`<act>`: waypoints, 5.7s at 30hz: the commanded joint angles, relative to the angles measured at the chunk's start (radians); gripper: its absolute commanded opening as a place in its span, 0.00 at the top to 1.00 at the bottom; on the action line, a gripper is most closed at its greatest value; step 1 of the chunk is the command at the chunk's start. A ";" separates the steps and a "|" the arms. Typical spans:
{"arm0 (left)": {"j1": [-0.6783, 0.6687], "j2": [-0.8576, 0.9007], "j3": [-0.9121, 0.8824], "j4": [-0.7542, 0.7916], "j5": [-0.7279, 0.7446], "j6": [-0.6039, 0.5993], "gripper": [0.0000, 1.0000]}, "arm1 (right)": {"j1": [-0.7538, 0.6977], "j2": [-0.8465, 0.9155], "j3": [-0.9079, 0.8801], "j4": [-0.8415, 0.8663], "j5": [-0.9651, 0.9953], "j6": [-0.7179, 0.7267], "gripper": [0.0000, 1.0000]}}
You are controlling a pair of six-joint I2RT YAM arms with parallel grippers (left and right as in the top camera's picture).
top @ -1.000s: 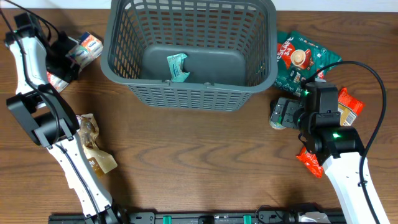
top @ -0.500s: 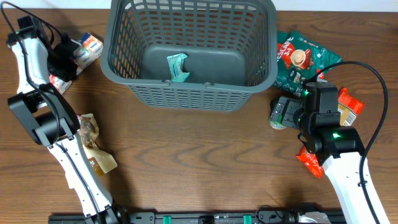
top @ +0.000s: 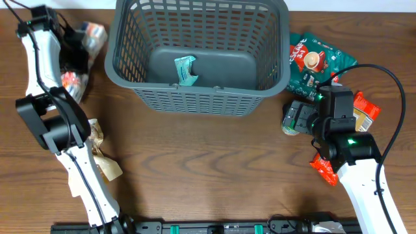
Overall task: Pack container
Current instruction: 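Carry the tissue multipack into the basket with the left gripper, then release the multipack and retract the left arm to the side, then reach the right gripper to the green coffee pouch and grasp it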
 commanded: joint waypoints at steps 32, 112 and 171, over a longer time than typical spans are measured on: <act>-0.665 -0.431 0.029 -0.011 0.139 0.843 0.94 | 0.003 0.002 0.013 0.002 0.010 -0.148 0.01; -0.031 -0.696 -0.332 -0.257 -0.123 -0.299 0.01 | -0.544 0.738 0.797 -0.112 -0.725 -0.176 0.01; -0.082 -0.696 -0.332 -0.260 -0.123 -0.272 0.01 | -0.457 1.231 0.789 -0.055 -0.780 -0.316 0.11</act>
